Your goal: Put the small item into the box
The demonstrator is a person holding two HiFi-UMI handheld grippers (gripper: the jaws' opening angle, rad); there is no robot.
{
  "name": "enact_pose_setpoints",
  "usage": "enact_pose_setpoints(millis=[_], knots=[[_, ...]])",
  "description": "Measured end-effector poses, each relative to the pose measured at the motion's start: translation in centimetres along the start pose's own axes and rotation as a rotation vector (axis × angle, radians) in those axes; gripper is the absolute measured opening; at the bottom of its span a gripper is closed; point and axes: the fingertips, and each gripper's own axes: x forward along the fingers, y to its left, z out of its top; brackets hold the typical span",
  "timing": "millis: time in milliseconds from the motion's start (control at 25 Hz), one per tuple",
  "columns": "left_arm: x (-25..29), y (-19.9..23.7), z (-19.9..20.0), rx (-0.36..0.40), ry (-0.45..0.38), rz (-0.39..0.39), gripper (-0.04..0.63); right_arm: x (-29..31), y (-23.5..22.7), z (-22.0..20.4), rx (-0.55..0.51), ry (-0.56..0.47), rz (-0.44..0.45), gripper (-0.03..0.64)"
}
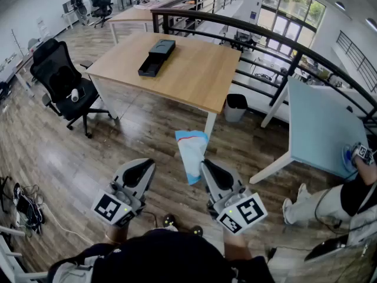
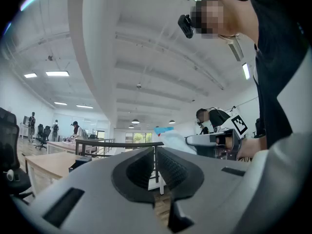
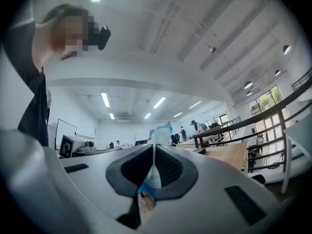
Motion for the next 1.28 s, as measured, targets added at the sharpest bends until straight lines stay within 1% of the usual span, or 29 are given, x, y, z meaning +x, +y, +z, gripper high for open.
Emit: enact_pose_setpoints(millis=[240,320,440,640,800,920,1040,1120,1200,1280], knots=[[-0.5,-0.2,-0.7,-0.014,0.009,-0.016,0.025,-0.6,0.3,-0.4,-0.009,0.002,-0.029,0.031],[-0.7,0.1,-0.6,-0.02,-0.007,-0.02,0.025,-0.4,0.6,-0.4,-0.021,0.002,-0.031,0.031],[-0.7,0.4,0.6,-0.032,-0.056,-0.048,0.025,0.5,1.1,0.0,-0.043,0.0,-0.028,0.031],[-1.7,1.4,-0.1,-0.05,-0.05,-0.04,0.025,1.1,1.7,-0.4,-0.022,0.005,-0.043,0.031],[-3.3,3.1,-0.9,-0.041,-0.018,0.011,0.025,2.1,2.1,-0.7,-0.01,0.018,-0.043,0.031],[-4.4,4.3,-0.3,-0.054,-0.04,0.031,0.025,3.6,3.0,-0.7,-0.013,0.022,-0.023,0.031],[-5.9,5.6,-0.3,-0.053,-0.043,0.063,0.025,4.9,4.0,-0.8,-0.024,0.025,-0.004,0.031],[-6.7,6.2,-0.1,-0.06,-0.059,0.069,0.025,5.7,4.7,-0.9,-0.029,0.021,0.004,0.031],[-7.5,6.8,-0.1,-0.058,-0.061,0.075,0.025,6.3,5.3,-0.8,-0.034,0.01,0.009,0.031],[-8.3,7.6,-0.6,-0.046,-0.038,0.091,0.025,6.9,5.9,-0.8,-0.04,0.006,0.011,0.031]])
